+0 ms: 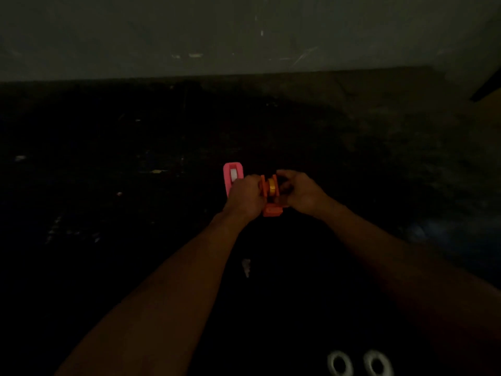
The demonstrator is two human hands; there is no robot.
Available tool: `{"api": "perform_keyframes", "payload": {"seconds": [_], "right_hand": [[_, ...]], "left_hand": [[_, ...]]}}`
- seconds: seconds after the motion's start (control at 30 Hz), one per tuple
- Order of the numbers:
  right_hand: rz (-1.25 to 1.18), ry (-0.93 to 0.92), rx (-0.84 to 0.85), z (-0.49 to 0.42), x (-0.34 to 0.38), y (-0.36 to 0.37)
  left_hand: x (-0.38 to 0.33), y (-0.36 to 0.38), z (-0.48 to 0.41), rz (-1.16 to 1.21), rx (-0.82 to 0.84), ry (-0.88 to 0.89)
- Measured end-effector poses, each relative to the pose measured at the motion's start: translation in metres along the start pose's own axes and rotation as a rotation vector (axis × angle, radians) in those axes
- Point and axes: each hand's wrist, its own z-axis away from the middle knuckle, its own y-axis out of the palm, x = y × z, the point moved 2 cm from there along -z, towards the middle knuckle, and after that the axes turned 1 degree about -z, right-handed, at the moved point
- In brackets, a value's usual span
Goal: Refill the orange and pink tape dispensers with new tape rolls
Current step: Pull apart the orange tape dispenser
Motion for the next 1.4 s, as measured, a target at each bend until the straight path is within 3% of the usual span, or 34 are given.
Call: {"api": "perform_keyframes", "payload": {"seconds": [0.2,0.37,0.53,1.0,1.2,1.4], "right_hand": [[-0.072,-0.048,0.033,0.108,-0.002,0.040],[0.015,-0.033,0.003,0.184,-0.028,0.093],[0.018,-0.022,0.063,0.231,-0.050,0.131],[0.062,-0.115,0.111,0.244,-0.082,0.139],[0.047,-0.059,0.122,0.235,-0.097,0.126],[0.047,-0.033,0.145,0.229,-0.099,0.135]], "left_hand": [[0.025,0.012,0.096,0.069,0.071,0.066],[0.056,0.030,0.183,0.078,0.172,0.146],[0.078,0.049,0.241,0.057,0.245,0.122],[0.096,0.071,0.260,-0.008,0.234,0.101],[0.125,0.066,0.264,0.152,0.242,-0.109],[0.143,0.055,0.263,-0.020,0.272,-0.118]]}}
